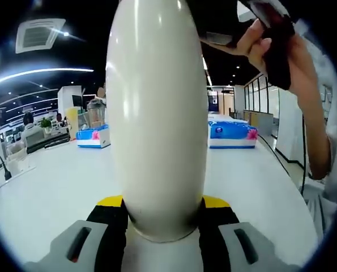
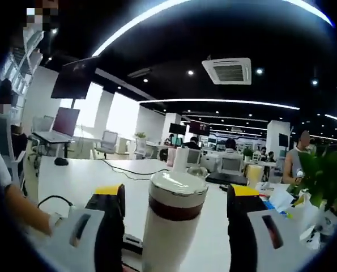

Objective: Grasp the water cup twist off the cup lid place the cup lid on the table

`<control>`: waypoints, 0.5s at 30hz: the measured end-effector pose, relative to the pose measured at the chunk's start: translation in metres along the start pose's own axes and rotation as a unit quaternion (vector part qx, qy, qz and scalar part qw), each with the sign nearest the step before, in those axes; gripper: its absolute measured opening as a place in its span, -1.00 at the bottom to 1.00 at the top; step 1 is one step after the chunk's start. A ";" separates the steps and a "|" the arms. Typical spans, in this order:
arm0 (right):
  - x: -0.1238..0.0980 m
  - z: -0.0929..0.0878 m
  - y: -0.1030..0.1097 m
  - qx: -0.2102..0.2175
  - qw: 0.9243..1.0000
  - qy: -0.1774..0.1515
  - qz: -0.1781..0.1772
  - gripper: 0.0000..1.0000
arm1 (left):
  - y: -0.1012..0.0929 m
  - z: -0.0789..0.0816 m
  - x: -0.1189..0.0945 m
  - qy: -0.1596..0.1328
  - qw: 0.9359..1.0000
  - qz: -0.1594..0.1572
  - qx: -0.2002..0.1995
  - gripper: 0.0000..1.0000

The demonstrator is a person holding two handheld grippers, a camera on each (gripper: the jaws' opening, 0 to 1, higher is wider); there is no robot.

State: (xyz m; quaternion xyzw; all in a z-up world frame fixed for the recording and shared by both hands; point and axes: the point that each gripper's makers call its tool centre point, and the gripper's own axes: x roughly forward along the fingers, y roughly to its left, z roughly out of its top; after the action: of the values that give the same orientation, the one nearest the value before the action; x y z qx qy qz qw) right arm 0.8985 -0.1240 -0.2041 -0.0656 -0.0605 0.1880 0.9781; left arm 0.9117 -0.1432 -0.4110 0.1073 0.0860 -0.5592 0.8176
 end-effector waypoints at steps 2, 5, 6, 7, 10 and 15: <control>-0.002 0.002 -0.002 0.004 1.000 -0.002 -0.026 0.56 | 0.000 0.000 0.000 0.000 1.000 0.000 0.000 0.01; -0.005 0.009 -0.002 0.000 0.997 -0.008 -0.072 0.57 | 0.000 0.000 0.000 0.000 1.000 0.000 -0.001 0.01; -0.006 0.010 -0.002 0.002 0.996 -0.009 -0.085 0.56 | 0.000 0.000 0.000 -0.001 1.000 0.000 -0.001 0.01; -0.005 0.011 0.000 0.001 0.996 -0.010 -0.091 0.55 | 0.000 0.000 0.000 0.000 1.000 0.000 -0.001 0.01; -0.004 0.003 0.001 0.004 0.993 0.001 -0.120 0.50 | 0.001 0.000 0.000 0.000 1.000 0.000 0.000 0.01; -0.004 -0.005 0.003 -0.001 0.991 0.005 -0.137 0.38 | 0.001 0.001 0.000 0.000 1.000 0.000 0.000 0.01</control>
State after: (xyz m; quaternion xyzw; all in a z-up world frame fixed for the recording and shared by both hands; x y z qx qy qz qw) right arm 0.8942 -0.1237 -0.2098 -0.0585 -0.0644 0.0517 0.9949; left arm 0.9123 -0.1430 -0.4102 0.1073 0.0858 -0.5591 0.8177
